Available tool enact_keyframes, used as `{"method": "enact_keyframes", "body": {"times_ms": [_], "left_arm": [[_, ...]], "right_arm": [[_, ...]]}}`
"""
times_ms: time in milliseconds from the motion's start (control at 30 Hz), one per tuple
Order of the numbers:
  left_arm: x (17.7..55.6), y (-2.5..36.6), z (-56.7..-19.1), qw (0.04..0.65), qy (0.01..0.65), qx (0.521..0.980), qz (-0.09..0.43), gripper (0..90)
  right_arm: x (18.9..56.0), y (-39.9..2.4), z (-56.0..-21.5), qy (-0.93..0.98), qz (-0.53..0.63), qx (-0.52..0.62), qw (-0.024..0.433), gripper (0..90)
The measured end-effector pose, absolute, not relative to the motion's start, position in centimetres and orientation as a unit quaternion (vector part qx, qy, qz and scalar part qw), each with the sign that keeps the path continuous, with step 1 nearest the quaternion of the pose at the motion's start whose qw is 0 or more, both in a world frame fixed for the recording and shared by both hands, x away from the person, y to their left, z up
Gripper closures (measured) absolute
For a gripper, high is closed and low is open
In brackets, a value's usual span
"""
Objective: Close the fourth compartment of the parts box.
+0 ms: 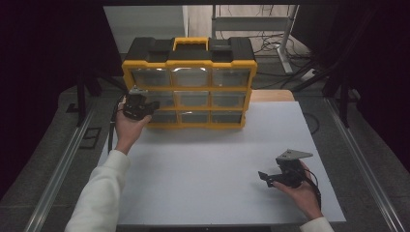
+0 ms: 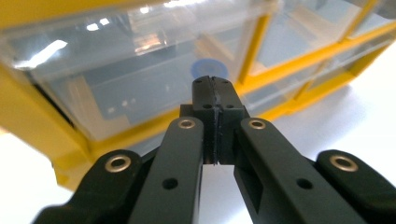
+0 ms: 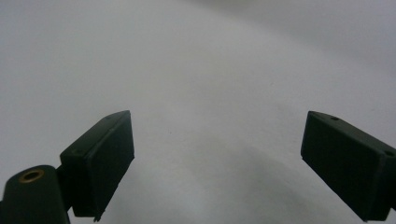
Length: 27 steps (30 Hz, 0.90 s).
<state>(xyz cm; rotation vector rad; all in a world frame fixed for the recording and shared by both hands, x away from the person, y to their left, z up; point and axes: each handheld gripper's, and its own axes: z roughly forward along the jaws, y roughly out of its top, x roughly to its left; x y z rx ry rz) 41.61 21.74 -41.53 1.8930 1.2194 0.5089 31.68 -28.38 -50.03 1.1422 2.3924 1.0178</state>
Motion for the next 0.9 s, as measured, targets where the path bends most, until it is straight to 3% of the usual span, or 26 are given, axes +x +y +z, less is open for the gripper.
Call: {"method": "enact_keyframes", "body": {"times_ms": [400,467,633,733,900], "left_arm": [[35.9,21.9,-43.1,0.434,0.449,0.758,0.189,84.9],[35.1,21.7,-43.5,0.428,0.450,0.758,0.198,69.5],[33.4,21.2,-44.6,0.408,0.455,0.766,0.198,19.4],[32.1,21.4,-45.3,0.413,0.451,0.766,0.197,12.7],[29.9,21.6,-46.7,0.414,0.437,0.777,0.185,10.8]], "right_arm": [[31.7,-28.2,-50.0,0.833,0.354,0.397,0.150,10.4],[31.7,-28.2,-50.0,0.834,0.354,0.396,0.152,10.4],[31.7,-28.2,-50.0,0.834,0.354,0.396,0.151,10.3],[31.6,-28.3,-49.9,0.832,0.359,0.394,0.151,10.2],[31.6,-28.2,-49.9,0.831,0.366,0.390,0.151,10.0]]}}
